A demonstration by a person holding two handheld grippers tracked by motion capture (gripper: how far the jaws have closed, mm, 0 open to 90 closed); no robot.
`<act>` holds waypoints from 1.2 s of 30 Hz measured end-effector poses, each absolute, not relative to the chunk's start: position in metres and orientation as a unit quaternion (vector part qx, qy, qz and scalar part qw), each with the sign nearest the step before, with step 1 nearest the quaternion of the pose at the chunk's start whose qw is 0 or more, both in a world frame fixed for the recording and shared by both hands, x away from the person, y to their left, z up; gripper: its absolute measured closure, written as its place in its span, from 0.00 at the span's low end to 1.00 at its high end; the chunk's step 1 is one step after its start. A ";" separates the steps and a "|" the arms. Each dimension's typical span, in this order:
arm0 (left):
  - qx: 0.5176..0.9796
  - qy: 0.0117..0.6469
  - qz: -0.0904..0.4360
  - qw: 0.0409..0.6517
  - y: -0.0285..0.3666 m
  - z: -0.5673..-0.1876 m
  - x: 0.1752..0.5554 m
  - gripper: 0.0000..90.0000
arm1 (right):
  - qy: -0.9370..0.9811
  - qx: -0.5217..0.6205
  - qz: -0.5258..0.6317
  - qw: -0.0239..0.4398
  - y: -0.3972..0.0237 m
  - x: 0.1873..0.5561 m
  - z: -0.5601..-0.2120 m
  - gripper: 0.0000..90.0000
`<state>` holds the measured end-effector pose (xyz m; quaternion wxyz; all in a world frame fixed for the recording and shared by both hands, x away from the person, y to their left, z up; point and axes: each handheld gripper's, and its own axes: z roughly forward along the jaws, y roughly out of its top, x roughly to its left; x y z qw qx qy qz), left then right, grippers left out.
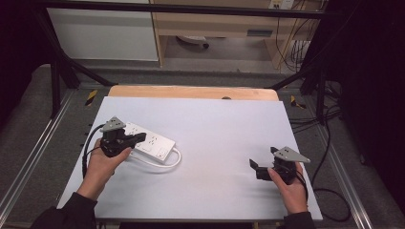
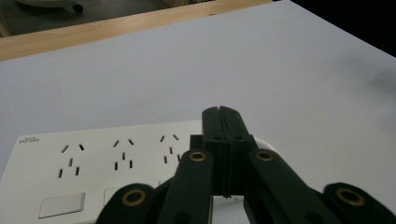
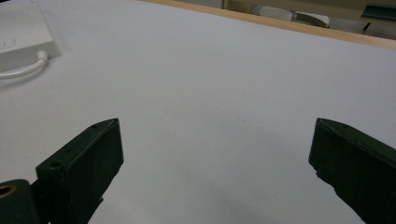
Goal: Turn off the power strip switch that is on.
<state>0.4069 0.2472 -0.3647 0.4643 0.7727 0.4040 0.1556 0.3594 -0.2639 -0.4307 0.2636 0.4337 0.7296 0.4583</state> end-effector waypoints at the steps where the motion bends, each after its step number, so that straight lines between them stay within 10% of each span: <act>1: 0.774 0.403 0.155 0.464 0.247 -0.365 0.408 1.00 | 0.730 0.434 0.458 0.264 -0.264 0.359 -0.431 0.04; 36: 0.782 0.416 0.147 0.440 0.251 -0.382 0.416 1.00 | 0.732 0.433 0.455 0.265 -0.263 0.360 -0.431 0.04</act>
